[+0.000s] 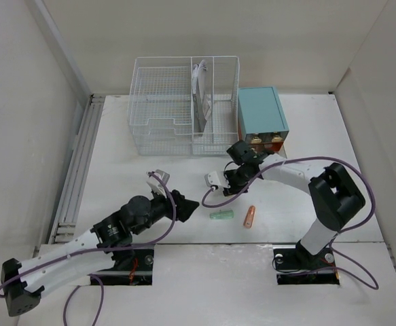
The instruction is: Organize the desk
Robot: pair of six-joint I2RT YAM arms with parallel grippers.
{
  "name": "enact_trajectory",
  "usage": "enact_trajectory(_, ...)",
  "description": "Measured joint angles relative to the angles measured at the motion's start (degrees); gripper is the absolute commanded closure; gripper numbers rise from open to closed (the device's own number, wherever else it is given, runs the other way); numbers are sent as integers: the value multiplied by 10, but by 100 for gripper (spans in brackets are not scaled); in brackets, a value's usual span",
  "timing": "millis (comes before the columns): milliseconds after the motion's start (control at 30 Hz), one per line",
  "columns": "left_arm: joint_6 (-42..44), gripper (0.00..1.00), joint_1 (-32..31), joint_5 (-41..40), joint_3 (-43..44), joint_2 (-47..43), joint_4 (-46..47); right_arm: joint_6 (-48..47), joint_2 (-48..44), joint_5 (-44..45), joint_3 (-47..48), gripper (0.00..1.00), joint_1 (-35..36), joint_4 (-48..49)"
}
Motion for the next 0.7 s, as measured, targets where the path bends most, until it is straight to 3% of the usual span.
enact_trajectory(400, -13, 35, 0, 0, -2, -34, -31, 5, 19, 14, -9, 52, 19, 2)
enact_trajectory(500, -25, 36, 0, -3, -9, -34, -32, 11, 20, 14, -9, 65, 20, 1)
enact_trajectory(533, -31, 36, 0, -4, -12, -34, -34, 13, 21, 14, -9, 76, 21, 1)
enact_trajectory(567, -36, 38, 0, -5, -17, -34, -35, 15, 21, 16, -8, 80, 22, 1)
enact_trajectory(700, -60, 39, 0, -13, -30, -23, -36, 26, 20, 17, -7, 89, 22, 1)
